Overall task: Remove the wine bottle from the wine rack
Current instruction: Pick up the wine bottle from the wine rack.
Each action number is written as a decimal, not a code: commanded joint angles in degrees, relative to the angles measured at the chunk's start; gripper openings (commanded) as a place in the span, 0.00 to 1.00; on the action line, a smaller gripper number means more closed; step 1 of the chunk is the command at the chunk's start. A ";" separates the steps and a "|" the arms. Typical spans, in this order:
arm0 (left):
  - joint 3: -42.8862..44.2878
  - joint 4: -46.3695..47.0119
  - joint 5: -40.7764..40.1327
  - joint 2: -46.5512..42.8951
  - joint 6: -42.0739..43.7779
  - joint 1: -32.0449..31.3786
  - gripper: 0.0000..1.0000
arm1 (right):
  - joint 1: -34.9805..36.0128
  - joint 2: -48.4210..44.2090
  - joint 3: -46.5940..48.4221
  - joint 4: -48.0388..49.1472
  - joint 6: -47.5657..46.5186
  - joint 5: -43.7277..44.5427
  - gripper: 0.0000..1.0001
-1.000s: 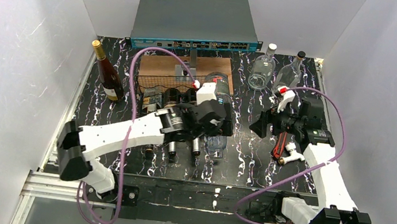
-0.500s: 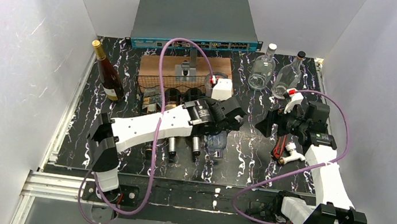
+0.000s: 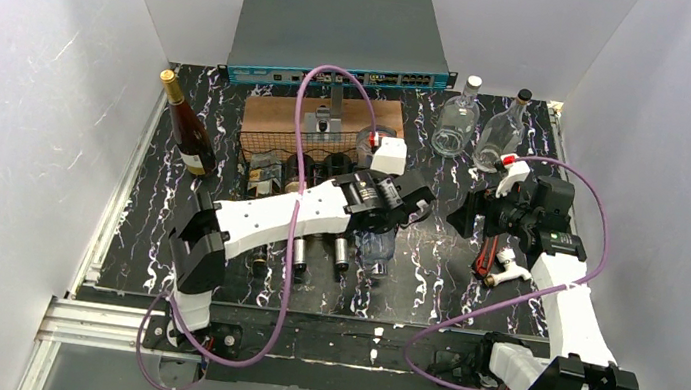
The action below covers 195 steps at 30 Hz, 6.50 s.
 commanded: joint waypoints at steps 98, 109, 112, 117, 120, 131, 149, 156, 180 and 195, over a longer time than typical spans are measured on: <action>-28.07 28.24 3.52 -30.23 20.43 -0.28 0.00 | -0.88 -1.29 0.28 3.05 -0.02 3.46 1.00; -31.42 30.36 7.67 -35.48 17.65 -0.26 0.00 | -0.92 -1.01 0.20 3.10 0.00 3.40 1.00; -32.08 31.20 8.93 -36.36 16.91 -0.26 0.00 | -0.96 -1.01 0.20 3.14 -0.05 3.39 1.00; -32.35 32.04 11.30 -36.83 15.78 -0.28 0.00 | -0.97 -1.10 0.20 3.14 -0.06 3.38 1.00; -32.45 32.81 12.87 -36.85 15.16 -0.28 0.00 | -0.95 -1.10 0.20 3.07 -0.08 3.34 1.00; -32.17 35.32 16.67 -36.01 14.10 -0.68 0.00 | -1.10 -1.28 0.20 3.10 0.30 3.05 1.00; -28.11 37.85 18.92 -31.35 14.01 -3.45 0.00 | -1.90 -1.63 0.70 2.84 0.96 2.67 1.00; -25.48 38.25 20.50 -28.19 13.58 -4.62 0.00 | -7.46 -1.10 2.17 2.75 3.83 -2.31 1.00; -19.37 34.64 26.52 -20.13 9.86 -7.90 0.00 | -11.78 0.22 9.05 -4.39 3.83 -11.75 1.00; -13.85 25.65 30.74 -14.38 5.39 -8.08 0.00 | -11.69 1.53 8.64 -6.09 3.12 -17.39 1.00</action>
